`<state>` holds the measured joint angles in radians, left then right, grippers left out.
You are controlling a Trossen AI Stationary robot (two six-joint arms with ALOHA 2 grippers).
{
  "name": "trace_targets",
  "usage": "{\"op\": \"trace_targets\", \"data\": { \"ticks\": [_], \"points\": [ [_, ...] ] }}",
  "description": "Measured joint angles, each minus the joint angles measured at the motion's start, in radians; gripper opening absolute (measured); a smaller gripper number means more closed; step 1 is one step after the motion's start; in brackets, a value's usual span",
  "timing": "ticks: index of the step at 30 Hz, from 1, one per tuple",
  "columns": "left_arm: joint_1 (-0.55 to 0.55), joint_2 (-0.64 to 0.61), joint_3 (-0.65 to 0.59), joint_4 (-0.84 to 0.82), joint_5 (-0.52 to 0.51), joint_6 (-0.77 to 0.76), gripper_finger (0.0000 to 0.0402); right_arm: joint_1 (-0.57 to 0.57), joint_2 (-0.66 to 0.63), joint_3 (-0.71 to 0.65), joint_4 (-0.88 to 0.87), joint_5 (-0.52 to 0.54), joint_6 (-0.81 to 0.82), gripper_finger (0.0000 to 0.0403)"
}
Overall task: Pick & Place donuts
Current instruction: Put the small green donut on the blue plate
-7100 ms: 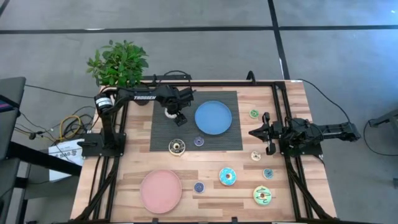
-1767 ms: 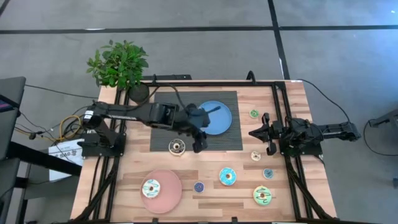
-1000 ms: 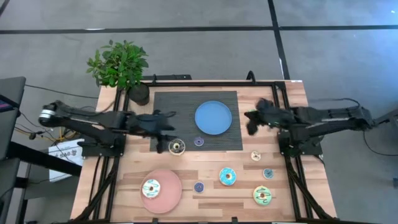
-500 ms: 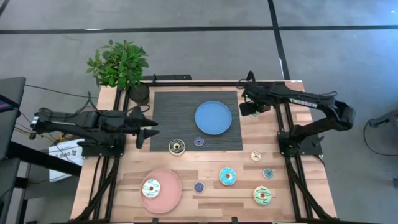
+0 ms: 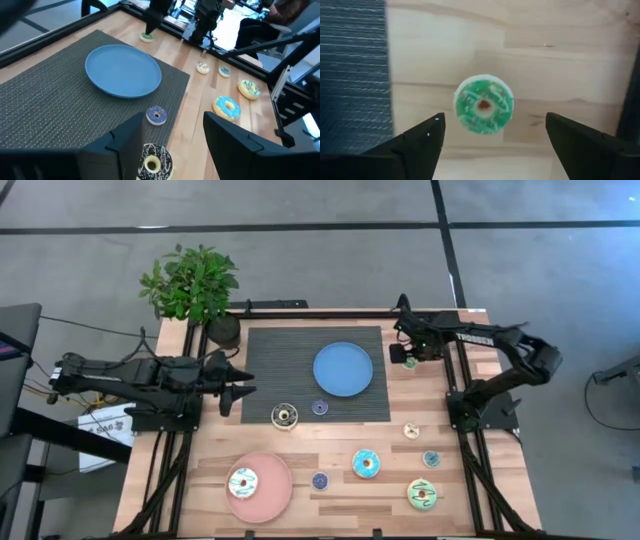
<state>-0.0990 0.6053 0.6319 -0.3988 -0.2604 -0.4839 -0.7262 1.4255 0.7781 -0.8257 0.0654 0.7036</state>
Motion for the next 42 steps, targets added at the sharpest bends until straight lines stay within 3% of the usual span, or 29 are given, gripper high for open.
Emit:
{"op": "trace_targets", "data": {
  "ticks": [14,28,42],
  "points": [
    [0.0,0.003,0.0,0.001,-0.04,-0.063,0.0194,0.007,0.174,-0.005,0.117,0.002,-0.061,0.0314],
    [0.0,0.003,0.0,-0.048,-0.047,-0.061,0.0194,-0.021,0.134,-0.011,0.128,-0.012,-0.058,0.0232],
    [0.0,0.003,0.0,-0.06,-0.066,-0.061,0.0194,-0.021,0.134,-0.015,0.105,-0.041,-0.075,0.0176]
  ]
}}
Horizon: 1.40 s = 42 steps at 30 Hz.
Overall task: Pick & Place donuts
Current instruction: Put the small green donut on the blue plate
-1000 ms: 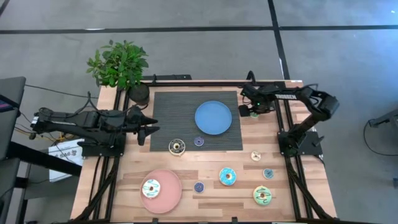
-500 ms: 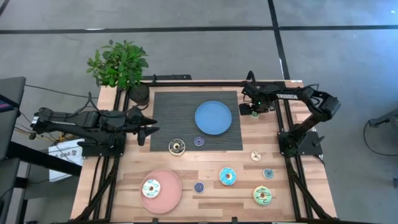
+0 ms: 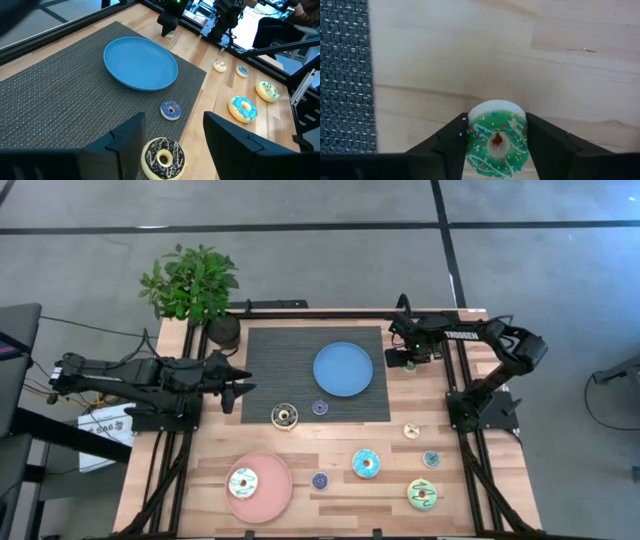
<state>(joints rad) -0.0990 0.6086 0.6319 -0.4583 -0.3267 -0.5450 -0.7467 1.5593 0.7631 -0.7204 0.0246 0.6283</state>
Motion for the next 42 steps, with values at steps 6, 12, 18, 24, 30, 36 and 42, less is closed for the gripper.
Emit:
{"op": "trace_targets", "data": {
  "ticks": [6,12,18,24,30,36,42],
  "points": [
    [0.0,0.0,0.0,0.0,0.0,0.0,0.0194,0.001,-0.019,0.026,-0.002,-0.084,-0.003,0.0165],
    [0.0,0.0,0.0,0.0,0.0,0.0,0.0194,0.068,-0.112,0.114,0.11,-0.182,-0.009,0.0164],
    [0.0,0.0,0.0,0.0,0.0,0.001,0.0194,0.18,-0.083,0.253,0.386,-0.181,-0.044,0.0164],
    [0.0,0.0,0.0,0.0,0.001,0.001,0.0194,0.268,0.176,0.552,0.218,-0.149,-0.133,0.0164],
    [0.0,0.0,0.001,0.0,0.001,-0.002,0.0194,0.312,0.433,0.808,-0.045,-0.038,-0.216,0.0164],
    [0.0,0.0,0.001,0.0,0.004,-0.015,0.0194,0.32,0.545,0.879,-0.089,-0.021,-0.232,0.0164],
    [0.0,0.0,0.001,-0.003,0.004,-0.017,0.0194,0.312,0.56,0.88,-0.104,-0.018,-0.237,0.0173]
  ]
}}
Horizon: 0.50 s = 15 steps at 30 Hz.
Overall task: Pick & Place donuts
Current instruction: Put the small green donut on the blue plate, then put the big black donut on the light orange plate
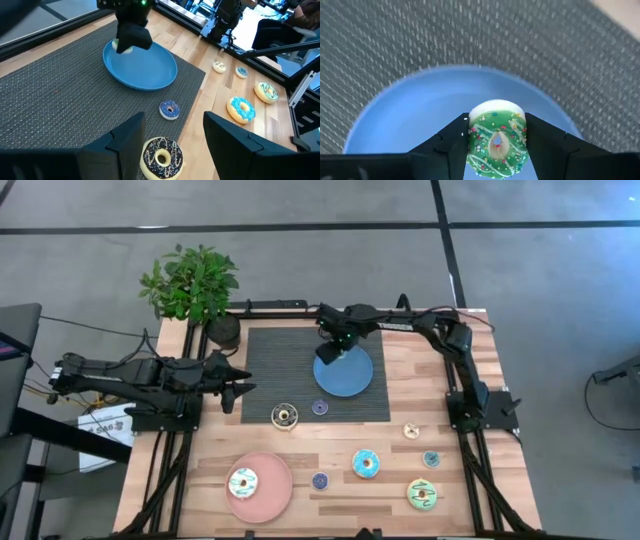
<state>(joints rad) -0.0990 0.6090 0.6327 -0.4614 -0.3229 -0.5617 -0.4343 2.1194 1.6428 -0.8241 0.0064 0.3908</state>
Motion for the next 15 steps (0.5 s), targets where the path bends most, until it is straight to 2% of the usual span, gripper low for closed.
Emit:
{"op": "trace_targets", "data": {
  "ticks": [10,15],
  "points": [
    [0.0,0.0,0.0,-0.001,-0.005,0.018,0.0194,-0.005,0.0,0.0,-0.019,-0.004,0.002,0.0228],
    [0.0,0.0,0.0,-0.002,-0.005,0.019,0.0194,-0.005,-0.01,0.0,-0.037,-0.004,0.023,0.024]
  ]
}}
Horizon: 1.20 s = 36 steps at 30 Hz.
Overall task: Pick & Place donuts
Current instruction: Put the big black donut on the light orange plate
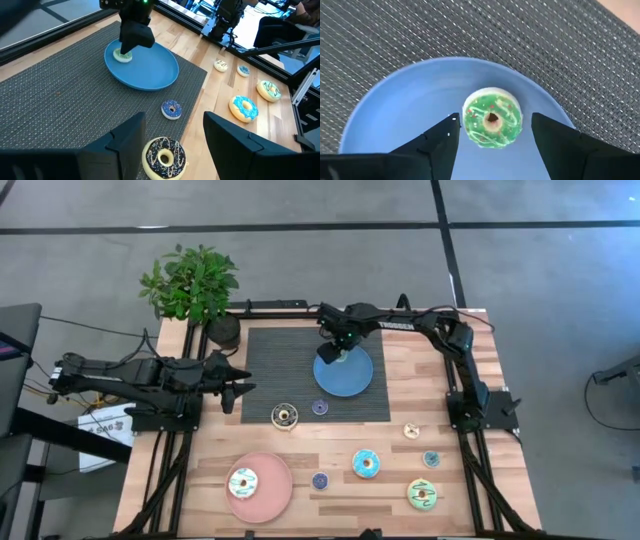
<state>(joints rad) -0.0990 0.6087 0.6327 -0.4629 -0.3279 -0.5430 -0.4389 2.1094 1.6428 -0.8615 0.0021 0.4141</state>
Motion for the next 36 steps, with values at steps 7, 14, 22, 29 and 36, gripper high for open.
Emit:
{"op": "trace_targets", "data": {
  "ticks": [7,14,22,29,36],
  "points": [
    [0.0,0.0,0.0,0.003,-0.048,0.074,0.0194,0.0,-0.032,0.0,-0.053,-0.004,0.004,0.024],
    [0.008,0.0,0.0,0.004,-0.066,0.091,0.0195,0.023,-0.199,-0.001,-0.144,-0.015,0.004,0.024],
    [0.109,0.089,0.0,0.009,0.153,0.111,0.0195,0.171,-0.542,-0.225,-0.148,0.008,0.028,0.024],
    [0.134,0.261,0.0,0.113,0.277,0.137,0.0195,0.397,-0.903,-0.581,-0.06,0.126,0.29,0.024],
    [0.027,0.458,0.093,0.117,0.292,0.327,0.0195,0.618,-1.127,-0.804,-0.06,0.269,0.547,0.024]
  ]
}}
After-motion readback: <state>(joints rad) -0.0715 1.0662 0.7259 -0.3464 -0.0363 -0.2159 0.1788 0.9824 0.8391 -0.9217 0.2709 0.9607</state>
